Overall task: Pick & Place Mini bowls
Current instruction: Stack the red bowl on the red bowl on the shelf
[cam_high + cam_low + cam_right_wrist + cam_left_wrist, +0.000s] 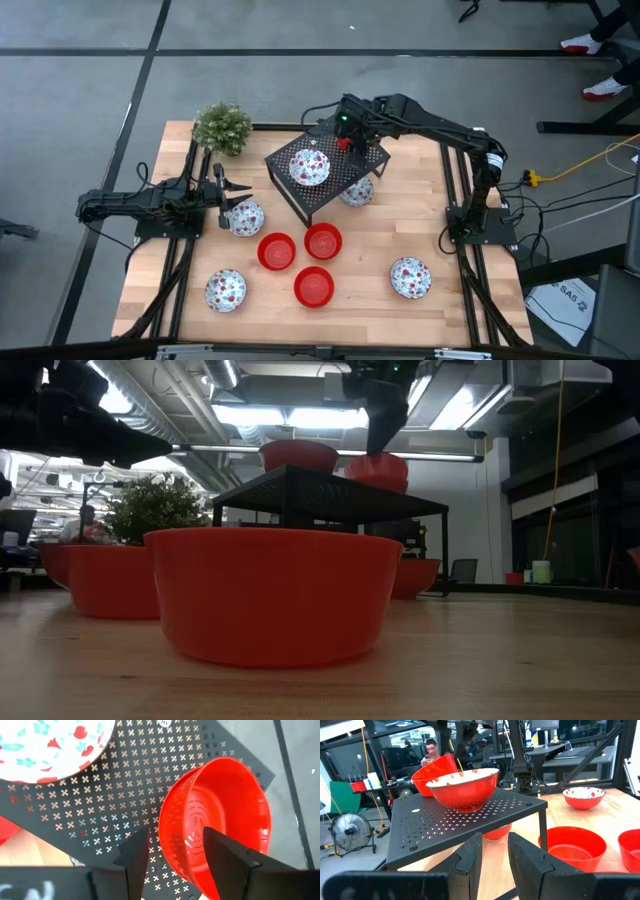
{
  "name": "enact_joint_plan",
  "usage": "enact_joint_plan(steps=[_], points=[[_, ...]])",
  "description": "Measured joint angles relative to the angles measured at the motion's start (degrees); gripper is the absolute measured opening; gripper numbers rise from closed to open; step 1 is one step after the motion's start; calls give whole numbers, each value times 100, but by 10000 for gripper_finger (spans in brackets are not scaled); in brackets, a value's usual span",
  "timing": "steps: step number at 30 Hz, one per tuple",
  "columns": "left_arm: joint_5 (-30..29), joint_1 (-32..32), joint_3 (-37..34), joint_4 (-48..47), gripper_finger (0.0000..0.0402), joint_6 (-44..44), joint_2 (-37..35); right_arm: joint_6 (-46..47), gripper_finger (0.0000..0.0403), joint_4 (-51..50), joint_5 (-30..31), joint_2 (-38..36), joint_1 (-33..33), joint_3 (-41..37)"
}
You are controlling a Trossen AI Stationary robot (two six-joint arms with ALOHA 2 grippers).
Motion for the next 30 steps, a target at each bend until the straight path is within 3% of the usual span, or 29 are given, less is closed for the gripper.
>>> enact_joint_plan(steps=[10, 17, 30], points=[[0, -1, 2, 2, 88, 0, 2, 45, 126, -46, 2, -6, 10, 614], [0, 0, 1, 1, 88, 0, 0, 261, 14, -148, -3, -6, -12, 289], [0, 0, 0, 2, 88, 0, 2, 367, 10, -82, -46, -20, -10, -54]])
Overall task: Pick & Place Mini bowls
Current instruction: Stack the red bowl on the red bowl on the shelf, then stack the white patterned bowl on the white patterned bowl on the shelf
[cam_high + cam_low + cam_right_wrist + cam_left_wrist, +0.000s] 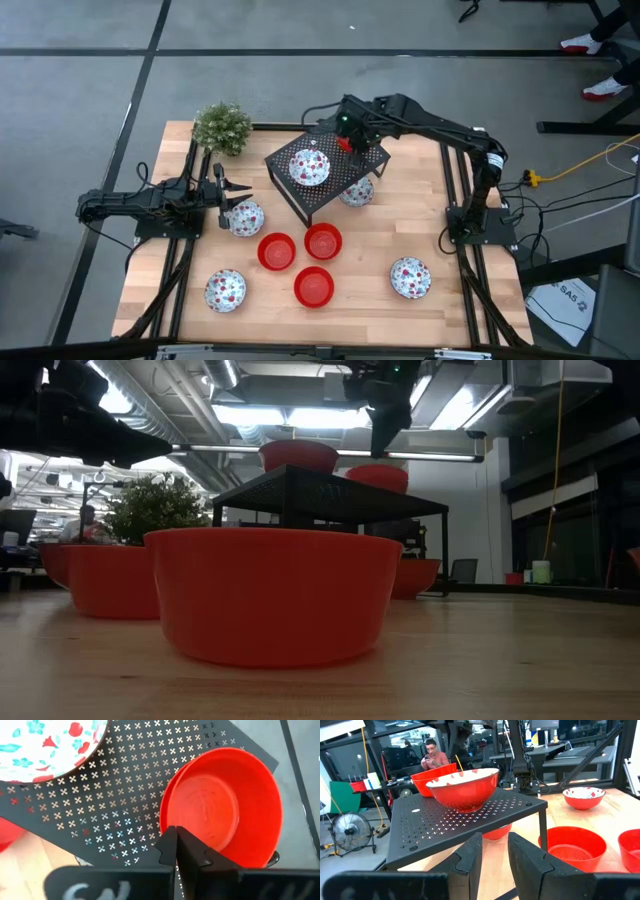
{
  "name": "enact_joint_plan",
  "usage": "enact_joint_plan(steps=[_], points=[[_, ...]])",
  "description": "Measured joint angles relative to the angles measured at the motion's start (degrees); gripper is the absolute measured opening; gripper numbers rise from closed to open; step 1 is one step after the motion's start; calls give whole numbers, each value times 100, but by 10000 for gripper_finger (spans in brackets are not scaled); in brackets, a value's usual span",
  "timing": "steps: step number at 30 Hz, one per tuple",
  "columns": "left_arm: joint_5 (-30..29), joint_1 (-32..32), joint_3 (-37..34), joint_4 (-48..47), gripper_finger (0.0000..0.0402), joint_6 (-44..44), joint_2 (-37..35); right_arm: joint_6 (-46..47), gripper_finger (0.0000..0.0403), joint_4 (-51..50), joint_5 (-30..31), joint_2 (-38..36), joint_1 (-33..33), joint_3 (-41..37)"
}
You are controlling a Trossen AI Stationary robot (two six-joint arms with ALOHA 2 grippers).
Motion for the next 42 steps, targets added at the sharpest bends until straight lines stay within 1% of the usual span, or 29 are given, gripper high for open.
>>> enact_joint_plan(steps=[4, 8, 14, 21, 28, 32, 35, 38, 42], points=[[0, -1, 2, -2, 88, 0, -1, -2, 4, -37, 0, -45, 0, 214], [0, -2, 2, -1, 88, 0, -2, 34, 6, -5, 2, -41, 0, 224], [0, 0, 0, -1, 88, 0, 0, 9, 4, 211, -156, -4, 0, -63], [0, -1, 2, -1, 88, 0, -1, -6, 3, 264, -164, -2, 0, -318], [0, 0, 2, -2, 88, 0, 0, -72, 3, 323, -170, 2, -18, -331], [0, -1, 2, -2, 88, 0, -1, -72, 4, 321, -345, 2, -57, -328], [0, -1, 1, -2, 88, 0, -1, -50, 5, 187, -353, -1, -57, -187], [0, 0, 2, -2, 88, 0, 0, 194, 3, -78, -375, -10, -22, 82], [0, -1, 1, 0, 88, 0, -1, 548, 7, -397, -700, -31, 161, 296]])
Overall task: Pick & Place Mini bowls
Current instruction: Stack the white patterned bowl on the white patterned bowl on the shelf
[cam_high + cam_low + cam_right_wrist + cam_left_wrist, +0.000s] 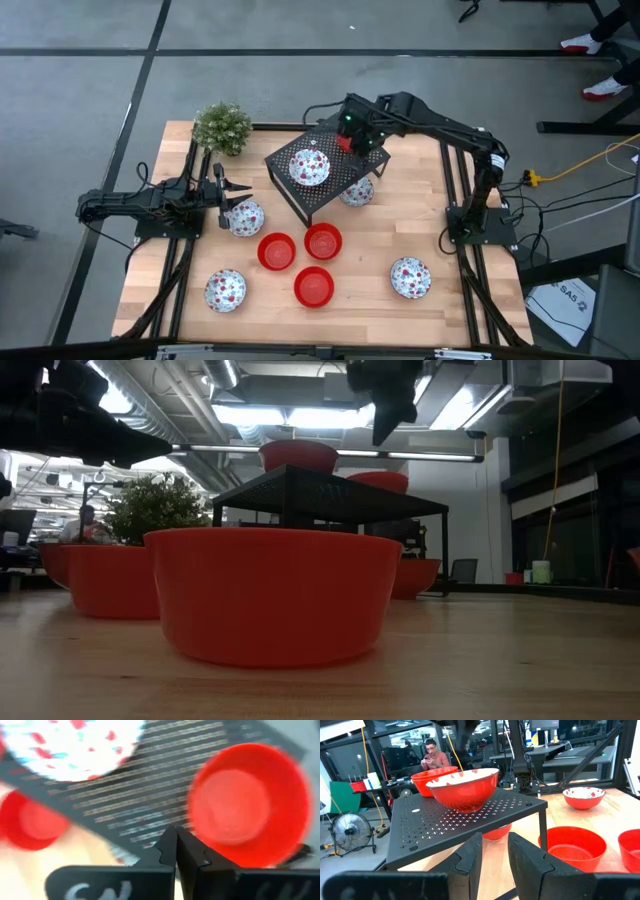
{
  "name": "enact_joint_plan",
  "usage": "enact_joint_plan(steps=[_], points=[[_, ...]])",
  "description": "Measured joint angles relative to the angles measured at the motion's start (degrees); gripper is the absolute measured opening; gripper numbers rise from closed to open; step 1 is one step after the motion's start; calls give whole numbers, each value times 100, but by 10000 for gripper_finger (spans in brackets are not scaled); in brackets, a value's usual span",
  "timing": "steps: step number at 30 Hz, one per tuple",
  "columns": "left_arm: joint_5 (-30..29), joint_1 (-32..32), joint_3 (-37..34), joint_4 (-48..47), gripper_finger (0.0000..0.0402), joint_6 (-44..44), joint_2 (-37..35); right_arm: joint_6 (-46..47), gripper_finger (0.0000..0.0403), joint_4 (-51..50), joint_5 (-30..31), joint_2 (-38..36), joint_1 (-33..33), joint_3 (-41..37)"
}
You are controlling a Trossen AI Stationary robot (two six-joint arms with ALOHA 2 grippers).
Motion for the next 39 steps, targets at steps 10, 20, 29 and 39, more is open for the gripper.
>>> enact_joint_plan(steps=[10, 20, 29, 39], points=[[0, 1, -1, -1, 88, 0, 1, 346, 6, -392, -722, 0, 898, 38], [0, -1, -1, -1, 88, 0, 0, 216, 23, -442, -1370, 0, 1767, 38], [0, 1, -1, -2, 88, 0, 1, 1111, 12, -1147, -1563, 0, 2550, 38], [0, 1, 1, -2, 88, 0, 1, 1935, 17, -1111, -1435, -79, 3575, 14]])
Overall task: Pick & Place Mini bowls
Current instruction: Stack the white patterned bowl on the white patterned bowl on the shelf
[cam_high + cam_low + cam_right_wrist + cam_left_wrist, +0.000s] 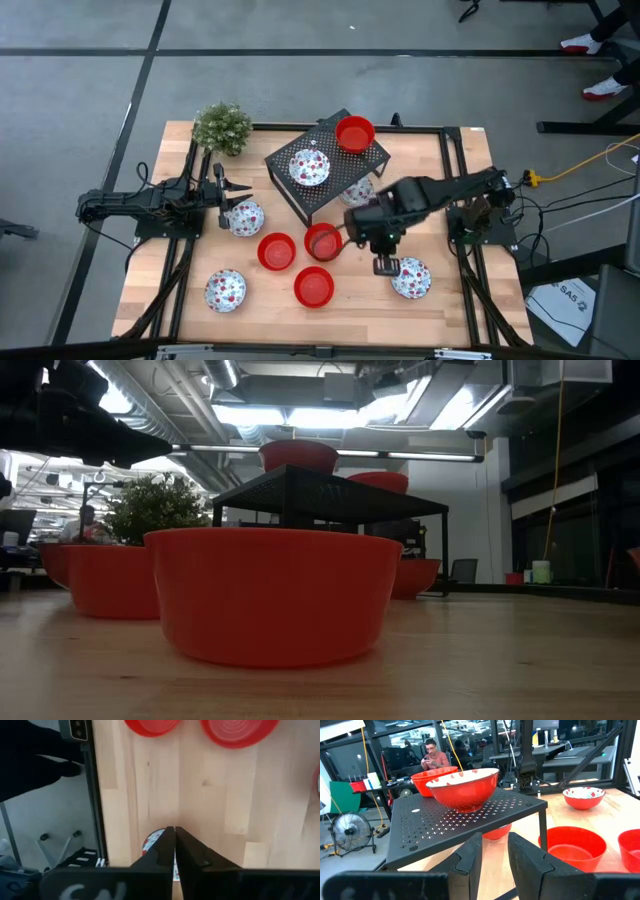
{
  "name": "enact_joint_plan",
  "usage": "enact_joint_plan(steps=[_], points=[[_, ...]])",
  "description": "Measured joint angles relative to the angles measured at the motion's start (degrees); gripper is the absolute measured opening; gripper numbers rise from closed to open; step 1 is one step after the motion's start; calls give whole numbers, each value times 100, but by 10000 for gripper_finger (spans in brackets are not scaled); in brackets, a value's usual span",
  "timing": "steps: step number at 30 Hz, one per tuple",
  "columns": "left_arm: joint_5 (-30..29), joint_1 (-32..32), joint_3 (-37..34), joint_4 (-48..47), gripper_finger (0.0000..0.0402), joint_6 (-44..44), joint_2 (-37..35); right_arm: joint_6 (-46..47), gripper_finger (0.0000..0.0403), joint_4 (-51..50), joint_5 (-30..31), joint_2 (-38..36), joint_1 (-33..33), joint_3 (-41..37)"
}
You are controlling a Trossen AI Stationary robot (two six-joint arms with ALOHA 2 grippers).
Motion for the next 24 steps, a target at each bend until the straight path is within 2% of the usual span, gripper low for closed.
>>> enact_joint_plan(steps=[8, 14, 24], points=[[0, -2, 0, 1, 88, 0, -2, 973, 12, -1, 101, -36, 1048, 0], [0, 1, -1, 2, 88, 0, -1, 2055, 5, 85, 552, -37, 1855, 0], [0, -1, 0, 1, 88, 0, 0, 3373, 59, 321, 1582, 75, 2801, -2]])
